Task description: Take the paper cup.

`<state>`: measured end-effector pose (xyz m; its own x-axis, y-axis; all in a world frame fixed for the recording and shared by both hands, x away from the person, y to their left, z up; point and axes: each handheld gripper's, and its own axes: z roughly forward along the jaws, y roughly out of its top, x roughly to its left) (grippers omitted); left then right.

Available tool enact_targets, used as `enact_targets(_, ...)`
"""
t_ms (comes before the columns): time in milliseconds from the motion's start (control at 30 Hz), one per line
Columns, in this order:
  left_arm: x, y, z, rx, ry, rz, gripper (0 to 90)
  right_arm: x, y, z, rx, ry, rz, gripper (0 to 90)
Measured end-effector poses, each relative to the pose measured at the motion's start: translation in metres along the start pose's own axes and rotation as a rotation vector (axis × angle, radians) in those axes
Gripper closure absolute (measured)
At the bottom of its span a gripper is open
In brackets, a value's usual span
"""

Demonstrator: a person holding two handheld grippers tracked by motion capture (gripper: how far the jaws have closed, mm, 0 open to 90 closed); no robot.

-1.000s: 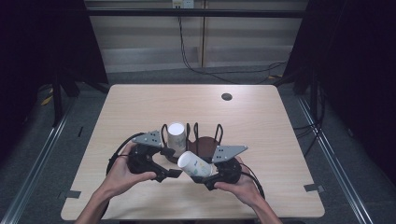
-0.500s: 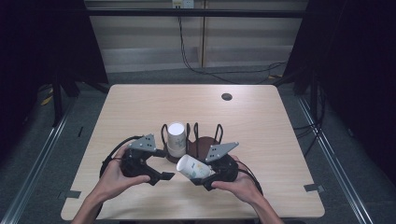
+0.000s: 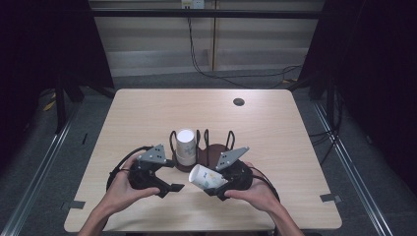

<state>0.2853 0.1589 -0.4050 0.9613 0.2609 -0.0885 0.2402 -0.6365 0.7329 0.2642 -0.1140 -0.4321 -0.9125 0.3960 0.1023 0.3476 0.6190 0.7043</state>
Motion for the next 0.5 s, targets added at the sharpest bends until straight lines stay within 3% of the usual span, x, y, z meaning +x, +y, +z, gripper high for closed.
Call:
enact_targets(133, 0.000, -0.002, 0.000, 0.015, 0.011, 0.028, 19.3, 0.000, 0.004, 0.001, 0.031, 0.013, -0.009, 30.8)
enact_targets(267, -0.001, -0.004, 0.000, 0.012, 0.014, 0.025, 19.3, 0.000, 0.007, 0.004, 0.071, 0.022, -0.021, 30.9)
enact_targets(433, -0.001, -0.004, 0.004, 0.030, 0.004, 0.040, 19.2, 0.001, 0.013, 0.007, 0.103, 0.026, -0.040, 31.0)
enact_targets(500, 0.000, -0.004, 0.005, 0.016, -0.018, 0.030, 18.8, 0.002, 0.014, 0.008, 0.114, 0.033, -0.040, 31.0)
